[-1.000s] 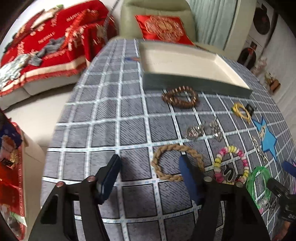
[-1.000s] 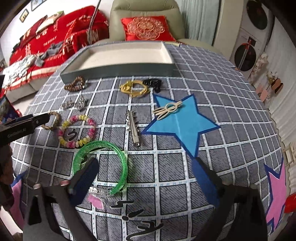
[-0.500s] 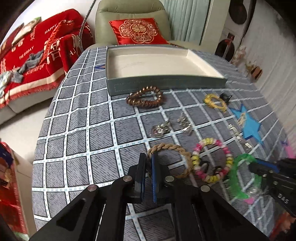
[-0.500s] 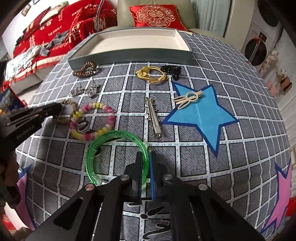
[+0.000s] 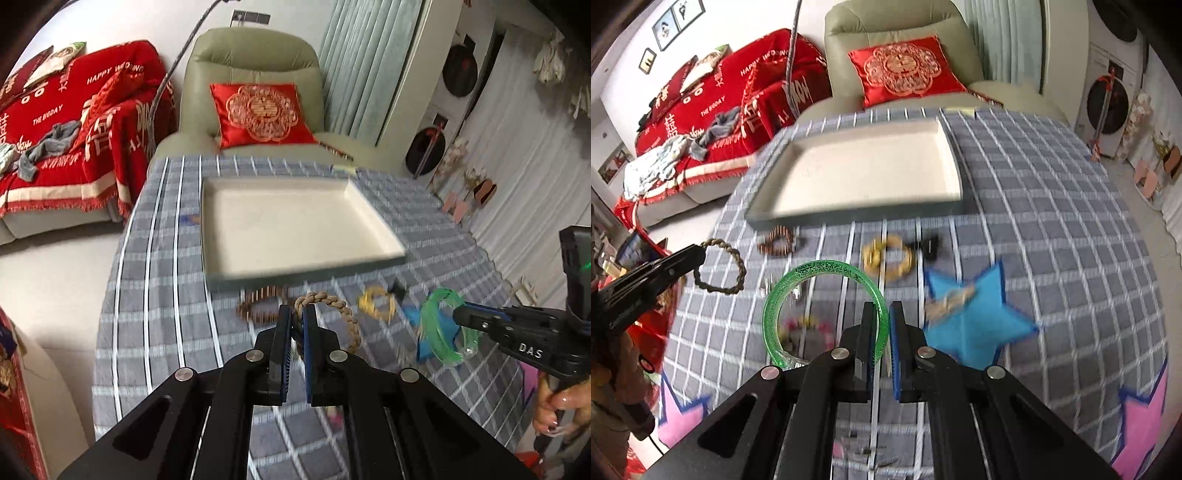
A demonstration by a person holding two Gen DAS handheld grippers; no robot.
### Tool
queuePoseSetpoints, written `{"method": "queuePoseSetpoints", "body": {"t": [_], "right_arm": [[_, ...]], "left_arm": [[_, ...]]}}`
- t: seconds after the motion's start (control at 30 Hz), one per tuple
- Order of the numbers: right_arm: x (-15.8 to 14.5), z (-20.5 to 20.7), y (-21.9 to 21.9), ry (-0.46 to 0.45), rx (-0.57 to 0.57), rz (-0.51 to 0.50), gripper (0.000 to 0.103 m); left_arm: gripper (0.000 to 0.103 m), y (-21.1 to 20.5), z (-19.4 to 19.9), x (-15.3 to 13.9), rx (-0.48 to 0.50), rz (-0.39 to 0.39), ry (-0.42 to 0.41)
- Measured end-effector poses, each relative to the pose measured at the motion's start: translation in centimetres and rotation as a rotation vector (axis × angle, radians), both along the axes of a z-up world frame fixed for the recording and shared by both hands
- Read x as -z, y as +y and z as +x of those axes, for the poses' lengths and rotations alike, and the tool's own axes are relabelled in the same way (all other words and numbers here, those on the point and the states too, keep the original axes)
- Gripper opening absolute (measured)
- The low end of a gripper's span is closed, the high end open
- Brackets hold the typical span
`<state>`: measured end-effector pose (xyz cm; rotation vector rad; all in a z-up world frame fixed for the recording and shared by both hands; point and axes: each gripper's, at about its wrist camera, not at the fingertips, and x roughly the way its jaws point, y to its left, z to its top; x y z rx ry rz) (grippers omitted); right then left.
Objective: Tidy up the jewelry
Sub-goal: 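Carry both into the white tray and open the right then left tool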
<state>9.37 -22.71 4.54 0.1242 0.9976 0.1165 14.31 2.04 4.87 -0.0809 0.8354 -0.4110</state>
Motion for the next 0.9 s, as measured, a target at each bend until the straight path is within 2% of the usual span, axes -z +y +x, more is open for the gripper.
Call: {"method": "queuePoseSetpoints", "body": {"t": [0.1, 0.17, 0.33, 0.47, 0.6, 0.73, 0.9], "right_arm": [[-1.8, 3.2, 0.0, -0.025, -0.014, -0.022, 0.008], [-2.6, 5.6, -0.2, -0.027, -0.018, -0.014, 0.008], [-3.5, 12.6, -0.4, -0.023, -0.012, -0.029, 0.008], [-2.2, 17.7, -0.7, 0.002, -0.002, -0.015, 0.008], [0.6, 22.0, -0.4, 0.039, 0.028, -0.017, 0.008], [4.0, 25.8, -0.2, 0.079, 0.071, -0.017, 0.008], [6.7, 28.0, 0.0, 0.103, 0.096, -0.048, 0.008]], "left_arm": [[0.02, -0.5, 3.1, -1.9, -0.01, 0.003, -0.033], [0.02, -0.7, 5.5, -2.4, -0.017, -0.004, -0.028], [0.02, -1.6, 11.7, -2.5, -0.043, 0.013, -0.03], [0.02, -2.5, 16.6, -0.6, -0.066, 0.053, -0.016], [0.02, -3.2, 20.5, 2.7, -0.094, 0.063, 0.043], [0.02, -4.0, 22.9, 6.2, -0.115, 0.106, 0.098], [0.02, -4.8, 24.2, 9.5, -0.132, 0.162, 0.167]]}}
